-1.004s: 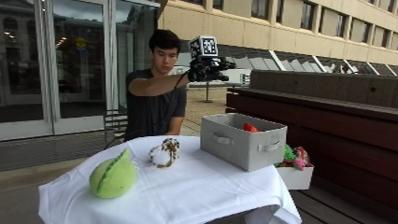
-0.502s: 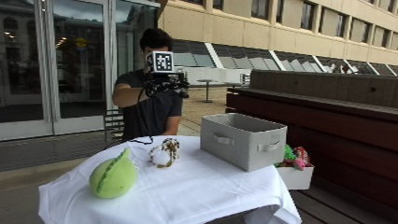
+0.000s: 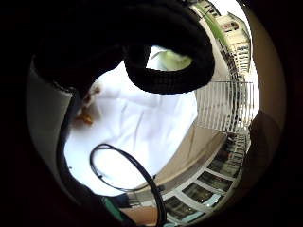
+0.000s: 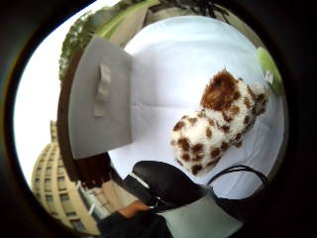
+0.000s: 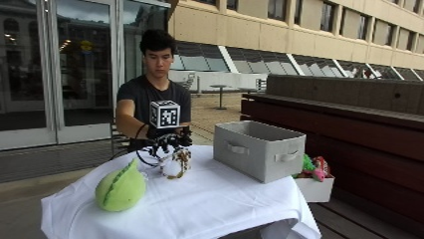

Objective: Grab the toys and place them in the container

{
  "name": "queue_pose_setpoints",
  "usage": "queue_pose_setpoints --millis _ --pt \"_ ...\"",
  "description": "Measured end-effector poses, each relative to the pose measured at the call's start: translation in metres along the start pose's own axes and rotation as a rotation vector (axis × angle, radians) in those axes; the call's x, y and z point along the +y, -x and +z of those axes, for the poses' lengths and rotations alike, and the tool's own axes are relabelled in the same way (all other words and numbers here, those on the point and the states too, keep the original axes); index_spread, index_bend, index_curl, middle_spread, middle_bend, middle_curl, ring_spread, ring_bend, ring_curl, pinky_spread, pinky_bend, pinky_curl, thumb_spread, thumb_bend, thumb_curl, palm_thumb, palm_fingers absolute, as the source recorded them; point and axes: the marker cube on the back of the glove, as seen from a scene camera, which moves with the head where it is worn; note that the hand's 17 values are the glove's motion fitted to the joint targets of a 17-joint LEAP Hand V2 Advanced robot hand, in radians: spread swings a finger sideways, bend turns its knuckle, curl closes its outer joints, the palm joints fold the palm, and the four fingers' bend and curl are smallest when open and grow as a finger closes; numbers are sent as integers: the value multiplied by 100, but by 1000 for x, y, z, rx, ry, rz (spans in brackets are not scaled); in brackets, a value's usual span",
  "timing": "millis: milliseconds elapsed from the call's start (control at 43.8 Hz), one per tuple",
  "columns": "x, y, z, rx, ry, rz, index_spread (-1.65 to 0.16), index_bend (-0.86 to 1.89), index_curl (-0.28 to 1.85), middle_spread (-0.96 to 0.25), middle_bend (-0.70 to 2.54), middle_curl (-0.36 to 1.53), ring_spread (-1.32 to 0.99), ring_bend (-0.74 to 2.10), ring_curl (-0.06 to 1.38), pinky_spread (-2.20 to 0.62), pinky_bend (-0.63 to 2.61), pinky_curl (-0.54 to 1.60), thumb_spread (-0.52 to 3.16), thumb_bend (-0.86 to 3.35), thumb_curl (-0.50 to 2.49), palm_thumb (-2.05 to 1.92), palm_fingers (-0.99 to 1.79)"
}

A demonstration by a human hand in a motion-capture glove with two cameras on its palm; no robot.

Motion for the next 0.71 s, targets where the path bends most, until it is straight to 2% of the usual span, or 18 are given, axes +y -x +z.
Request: queue_pose_setpoints --millis 23,68,297,411,456,502,525,548,593,662,707 --pt "3 -2 5 4 49 -77 -32 8 19 -3 16 40 1 38 25 7 122 35 85 -9 24 -10 -16" --pt "6 -5 16 5 113 -141 -32 8 18 -3 15 39 1 37 25 7 124 36 85 -8 24 -9 -17" --pt "9 -6 55 -59 310 -146 -30 3 14 1 12 35 3 39 26 4 141 40 89 -2 26 0 -16" --pt "25 -5 63 -23 358 -165 -28 -2 10 5 13 33 3 64 33 -7 151 41 93 1 28 9 -7" --pt "30 -4 65 -20 360 -168 -28 -1 9 7 14 33 2 74 36 -10 153 42 94 0 29 11 -6" --pt "32 -3 67 -31 353 -170 -27 -9 5 8 13 32 -2 97 42 -20 161 43 96 6 31 21 8" --pt "33 -3 67 -38 346 -171 -27 -4 5 8 15 32 -1 92 39 -18 160 42 95 1 29 15 -1" --pt "34 -3 67 -45 337 -170 -27 -8 4 8 17 32 -5 106 45 -23 163 43 99 10 32 29 10" --pt "38 -1 69 -59 311 -163 -27 -6 2 9 16 32 -7 111 45 -26 166 42 100 8 32 29 7" --pt "47 6 71 -90 242 -142 -26 -1 1 6 33 37 -15 123 48 -30 157 40 111 25 38 54 26" --pt "52 11 71 -105 189 -130 -26 7 1 3 48 41 -17 119 46 -30 147 37 114 33 42 65 35"
